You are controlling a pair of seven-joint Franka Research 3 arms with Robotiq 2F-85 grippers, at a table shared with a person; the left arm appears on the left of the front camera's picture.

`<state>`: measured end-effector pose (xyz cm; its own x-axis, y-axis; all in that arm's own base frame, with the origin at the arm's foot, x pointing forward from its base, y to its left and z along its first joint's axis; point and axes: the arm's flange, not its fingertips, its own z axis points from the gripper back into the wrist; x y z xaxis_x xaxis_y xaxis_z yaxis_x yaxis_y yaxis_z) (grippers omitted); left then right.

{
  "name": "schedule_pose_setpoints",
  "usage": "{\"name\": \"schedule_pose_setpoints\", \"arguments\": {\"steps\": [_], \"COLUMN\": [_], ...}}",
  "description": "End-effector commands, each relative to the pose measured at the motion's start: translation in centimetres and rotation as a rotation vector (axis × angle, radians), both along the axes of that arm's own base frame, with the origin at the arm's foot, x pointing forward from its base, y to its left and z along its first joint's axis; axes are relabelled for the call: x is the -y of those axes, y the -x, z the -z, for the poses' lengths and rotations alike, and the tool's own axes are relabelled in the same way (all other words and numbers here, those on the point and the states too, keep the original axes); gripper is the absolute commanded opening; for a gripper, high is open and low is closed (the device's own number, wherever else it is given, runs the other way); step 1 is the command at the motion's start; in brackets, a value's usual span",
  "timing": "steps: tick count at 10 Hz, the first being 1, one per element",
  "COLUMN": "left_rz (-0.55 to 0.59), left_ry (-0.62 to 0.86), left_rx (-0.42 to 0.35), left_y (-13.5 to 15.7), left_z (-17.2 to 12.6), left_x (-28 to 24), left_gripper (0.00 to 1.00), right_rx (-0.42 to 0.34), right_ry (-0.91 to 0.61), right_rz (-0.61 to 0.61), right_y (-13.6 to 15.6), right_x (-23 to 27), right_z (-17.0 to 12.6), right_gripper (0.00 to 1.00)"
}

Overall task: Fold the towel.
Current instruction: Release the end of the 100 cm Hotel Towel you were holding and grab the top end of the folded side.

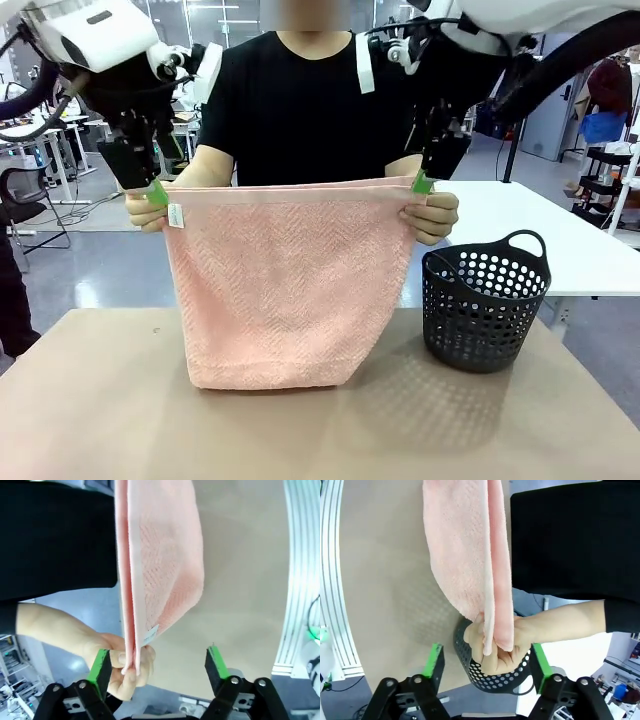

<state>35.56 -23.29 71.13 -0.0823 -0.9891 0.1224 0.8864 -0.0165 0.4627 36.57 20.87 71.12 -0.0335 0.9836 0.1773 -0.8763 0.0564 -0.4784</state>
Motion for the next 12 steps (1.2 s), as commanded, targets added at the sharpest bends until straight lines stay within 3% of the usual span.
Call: {"name": "schedule_pose_setpoints", "arguments": {"steps": [1, 6, 12], "left_rz": [-0.024, -0.033, -0.021], "left_ry": [0.009, 0.024, 0.027], "left_rx": [0.055, 0.034, -0.114], "left_y": [0.8, -0.5, -6.9], "left_z": [1.5, 1.1, 1.6], "left_x": [-0.4, -0.1, 1.3], "left_gripper": [1.00, 1.00, 1.00], "right_rx": [0.022, 0.001, -0.097], "right_ry": [0.014, 0.000, 0.000], "right_rz": [0.000, -0.035, -0.082], "right_y": [0.5, -1.0, -6.0], "right_x": [-0.1, -0.3, -2.8], "right_z": [1.8, 1.3, 2.1], "right_gripper": [1.00, 1.00, 1.00]}}
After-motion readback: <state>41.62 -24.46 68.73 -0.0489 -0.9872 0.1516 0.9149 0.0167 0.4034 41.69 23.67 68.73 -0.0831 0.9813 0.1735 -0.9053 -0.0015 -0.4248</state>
